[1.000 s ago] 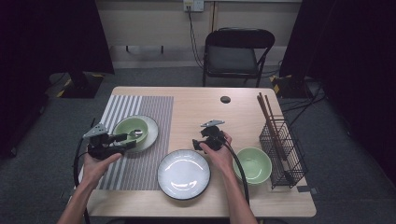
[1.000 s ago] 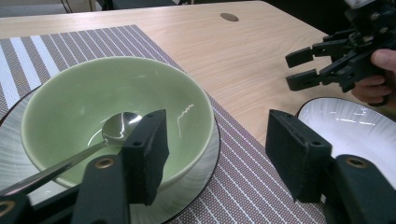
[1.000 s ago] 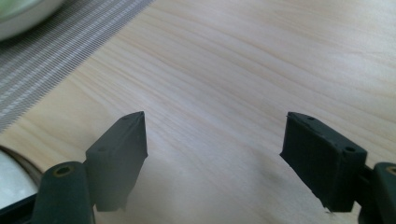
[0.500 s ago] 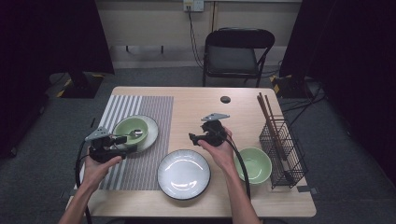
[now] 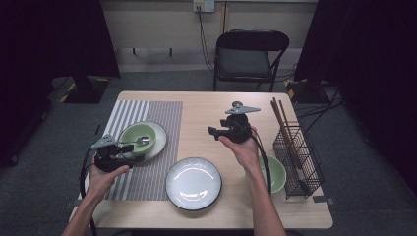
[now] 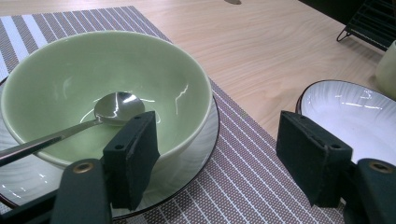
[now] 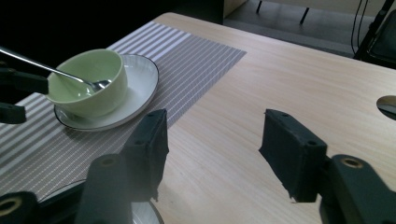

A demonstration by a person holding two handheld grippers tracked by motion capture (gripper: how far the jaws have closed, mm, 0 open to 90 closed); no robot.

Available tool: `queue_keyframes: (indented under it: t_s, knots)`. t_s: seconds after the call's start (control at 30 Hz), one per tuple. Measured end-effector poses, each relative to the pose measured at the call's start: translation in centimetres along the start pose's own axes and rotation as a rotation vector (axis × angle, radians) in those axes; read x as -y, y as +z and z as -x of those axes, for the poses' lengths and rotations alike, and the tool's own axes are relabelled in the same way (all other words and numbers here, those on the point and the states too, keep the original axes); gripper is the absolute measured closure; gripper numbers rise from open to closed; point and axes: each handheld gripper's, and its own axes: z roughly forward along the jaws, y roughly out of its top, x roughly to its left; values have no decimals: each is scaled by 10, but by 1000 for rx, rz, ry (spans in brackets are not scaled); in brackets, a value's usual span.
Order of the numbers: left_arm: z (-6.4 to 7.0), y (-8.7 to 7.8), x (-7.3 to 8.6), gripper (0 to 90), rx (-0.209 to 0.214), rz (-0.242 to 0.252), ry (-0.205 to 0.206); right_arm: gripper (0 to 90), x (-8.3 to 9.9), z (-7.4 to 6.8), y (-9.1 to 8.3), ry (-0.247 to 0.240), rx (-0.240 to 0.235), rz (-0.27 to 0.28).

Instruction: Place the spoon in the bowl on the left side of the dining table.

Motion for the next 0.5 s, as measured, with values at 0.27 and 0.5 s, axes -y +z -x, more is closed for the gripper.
queue_keyframes:
  t_s: [0.27,0.5]
  knots:
    - [-2,-1,0,299,-6,2,2,472,-10,13,-20,19,-17,40]
    - [-1,0,-1,299,-5,4,0,516,-22,23,-42,19,2,78]
